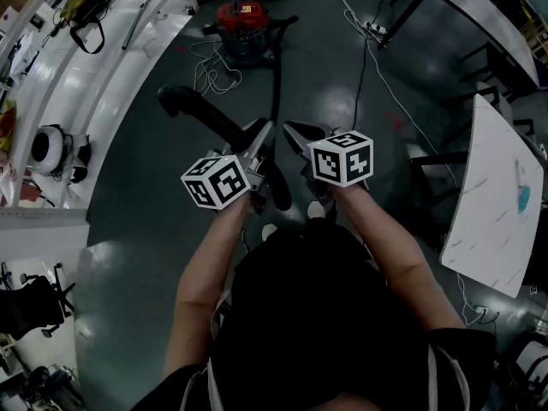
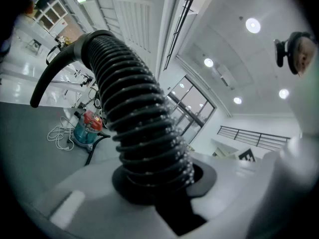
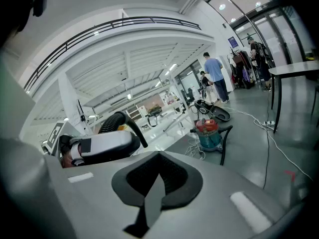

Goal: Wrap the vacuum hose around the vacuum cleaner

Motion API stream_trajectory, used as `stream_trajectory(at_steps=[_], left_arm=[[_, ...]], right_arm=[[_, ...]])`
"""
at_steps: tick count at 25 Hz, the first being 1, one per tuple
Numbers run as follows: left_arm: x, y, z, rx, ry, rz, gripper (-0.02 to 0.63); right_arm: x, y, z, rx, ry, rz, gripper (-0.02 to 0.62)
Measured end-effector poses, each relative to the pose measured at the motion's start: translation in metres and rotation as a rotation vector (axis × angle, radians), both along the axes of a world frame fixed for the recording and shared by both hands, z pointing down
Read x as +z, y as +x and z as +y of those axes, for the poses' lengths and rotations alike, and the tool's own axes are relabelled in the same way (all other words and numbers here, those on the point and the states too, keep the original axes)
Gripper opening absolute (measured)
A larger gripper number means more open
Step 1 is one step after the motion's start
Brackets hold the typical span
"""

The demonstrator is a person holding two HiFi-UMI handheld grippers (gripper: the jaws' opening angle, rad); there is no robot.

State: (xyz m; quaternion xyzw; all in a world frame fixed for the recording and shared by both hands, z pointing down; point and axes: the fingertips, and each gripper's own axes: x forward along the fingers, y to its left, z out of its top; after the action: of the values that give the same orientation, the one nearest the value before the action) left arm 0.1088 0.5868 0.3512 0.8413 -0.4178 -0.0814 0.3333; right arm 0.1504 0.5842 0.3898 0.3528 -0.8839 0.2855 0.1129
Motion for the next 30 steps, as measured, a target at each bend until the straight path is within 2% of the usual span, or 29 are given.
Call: stream_trajectory(at_steps=[5,11,16,30], left_arm=[[-0.003,0.001,0.004,0.009,-0.007,0.025,0.094],[-0.001,-0.005,0.006,0.002,-0.013,0.015,0.094],[-0.001,-0.010,0.010,0.010,-0.018,0.016,0.094],[0.002,-0.044,0.032,0.101,-0.047,0.009,0.094]], right_arm=[[0.002,-0.003,0.003,-0.003,-0.011,-0.010,-0.006],[0.005,-0.006,0.004,-0.007,-0.008,-0.005,-0.006],[0.003,-0.013,0.006,0.002,-0.022,-0.048,-0.005],[0.005,-0.052,0.026,-0.005,-0.020,-0.027,-0.005]])
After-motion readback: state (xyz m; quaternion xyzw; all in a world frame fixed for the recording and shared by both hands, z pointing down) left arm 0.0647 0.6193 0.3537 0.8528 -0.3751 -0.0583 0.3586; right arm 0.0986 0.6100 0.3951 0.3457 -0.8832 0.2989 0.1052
